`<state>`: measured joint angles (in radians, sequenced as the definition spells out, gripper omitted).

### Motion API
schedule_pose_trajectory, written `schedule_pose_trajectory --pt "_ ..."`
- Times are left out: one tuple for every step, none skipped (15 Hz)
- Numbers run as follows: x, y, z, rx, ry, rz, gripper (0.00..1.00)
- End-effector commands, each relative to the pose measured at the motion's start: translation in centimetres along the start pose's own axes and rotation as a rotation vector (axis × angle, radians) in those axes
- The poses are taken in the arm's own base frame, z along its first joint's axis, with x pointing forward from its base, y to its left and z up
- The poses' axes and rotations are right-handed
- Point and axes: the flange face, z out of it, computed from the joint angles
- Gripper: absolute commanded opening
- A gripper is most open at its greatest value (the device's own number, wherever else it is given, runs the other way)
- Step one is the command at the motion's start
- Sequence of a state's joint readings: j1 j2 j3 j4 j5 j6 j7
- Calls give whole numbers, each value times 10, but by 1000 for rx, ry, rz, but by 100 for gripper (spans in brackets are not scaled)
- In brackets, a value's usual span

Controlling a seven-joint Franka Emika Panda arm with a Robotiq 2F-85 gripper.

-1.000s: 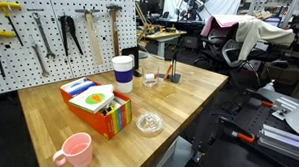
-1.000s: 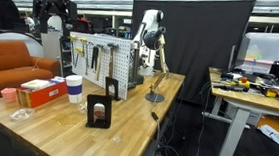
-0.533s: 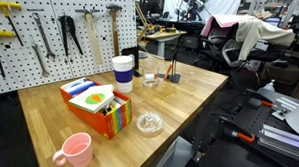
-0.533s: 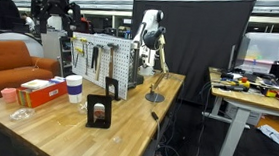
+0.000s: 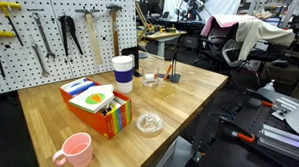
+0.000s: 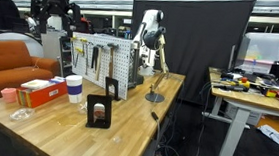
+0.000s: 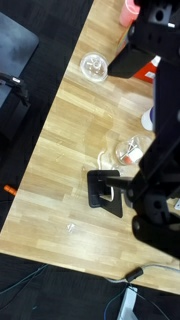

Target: Pour the water in the pink cup into the white and blue cup

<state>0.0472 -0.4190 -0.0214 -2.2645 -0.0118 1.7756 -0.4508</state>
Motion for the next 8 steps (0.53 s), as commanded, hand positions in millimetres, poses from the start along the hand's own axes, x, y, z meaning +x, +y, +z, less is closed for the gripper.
schedule_pose_trajectory --pt "0 0 -1 0 -1 0 100" --pt "0 0 -1 0 -1 0 100" --pt "0 0 0 6 1 0 100" --pt "0 0 0 4 1 -11 100" --pt "1 0 0 -1 6 -20 100" --pt "1 0 -1 -12 12 -25 100" --pt "2 1 -1 -19 22 -27 100" --pt "3 1 -1 -23 32 -31 100"
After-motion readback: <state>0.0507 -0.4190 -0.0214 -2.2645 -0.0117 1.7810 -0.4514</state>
